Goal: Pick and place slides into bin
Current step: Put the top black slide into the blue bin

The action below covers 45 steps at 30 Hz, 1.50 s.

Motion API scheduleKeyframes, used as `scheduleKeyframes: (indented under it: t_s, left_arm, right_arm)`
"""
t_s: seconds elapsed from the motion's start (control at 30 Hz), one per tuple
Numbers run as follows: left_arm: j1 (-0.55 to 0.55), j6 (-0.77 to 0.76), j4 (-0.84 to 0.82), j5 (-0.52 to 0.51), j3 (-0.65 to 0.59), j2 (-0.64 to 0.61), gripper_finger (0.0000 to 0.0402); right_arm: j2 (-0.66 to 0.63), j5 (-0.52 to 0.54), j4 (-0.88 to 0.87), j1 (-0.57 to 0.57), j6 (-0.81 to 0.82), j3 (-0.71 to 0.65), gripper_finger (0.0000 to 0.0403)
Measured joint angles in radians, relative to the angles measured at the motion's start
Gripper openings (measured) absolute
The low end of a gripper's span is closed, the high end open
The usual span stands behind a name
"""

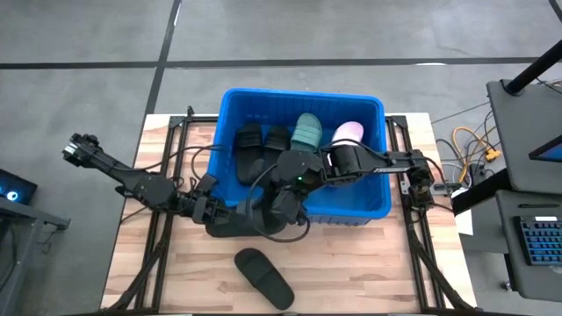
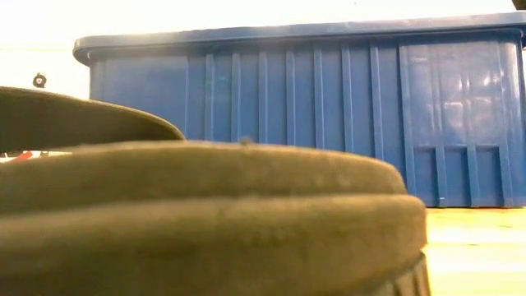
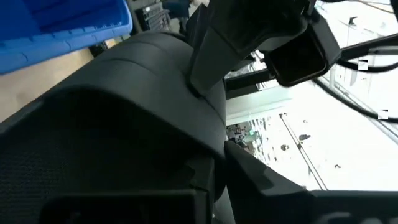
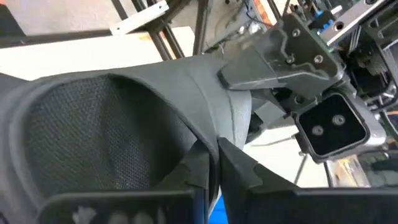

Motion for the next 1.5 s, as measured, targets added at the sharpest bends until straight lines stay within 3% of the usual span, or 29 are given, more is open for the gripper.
scheduleKeyframes:
  t_s: [0.27, 0.5, 0.73, 1.07, 1.23, 1.5]
  left_arm:
    - [0.009, 0.098, 0.012, -0.101, -0.001, -0.003, 0.0061]
    - [0.030, 0.258, 0.062, -0.216, 0.001, -0.024, 0.0133]
    - [0.072, 0.617, 0.132, -0.246, -0.003, -0.053, 0.0188]
    - [0.078, 1.211, 0.263, -0.494, 0.000, -0.126, 0.0194]
    - [0.077, 1.355, 0.263, -0.605, 0.000, -0.161, 0.0194]
    - [0.077, 1.457, 0.263, -0.726, -0.006, -0.196, 0.0194]
  right_arm:
    - [-0.028, 0.046, 0.003, -0.034, 0.003, -0.001, 0.0010]
    - [-0.094, 0.065, -0.087, -0.069, 0.007, -0.002, 0.0010]
    - [-0.148, 0.094, -0.182, -0.091, 0.054, -0.001, 0.0009]
    - [-0.246, 0.069, -0.192, -0.170, 0.129, -0.001, 0.0009]
    - [-0.323, -0.068, -0.188, -0.228, 0.214, 0.000, 0.0009]
    - [-0.449, -0.082, -0.102, -0.254, 0.272, -0.036, 0.0009]
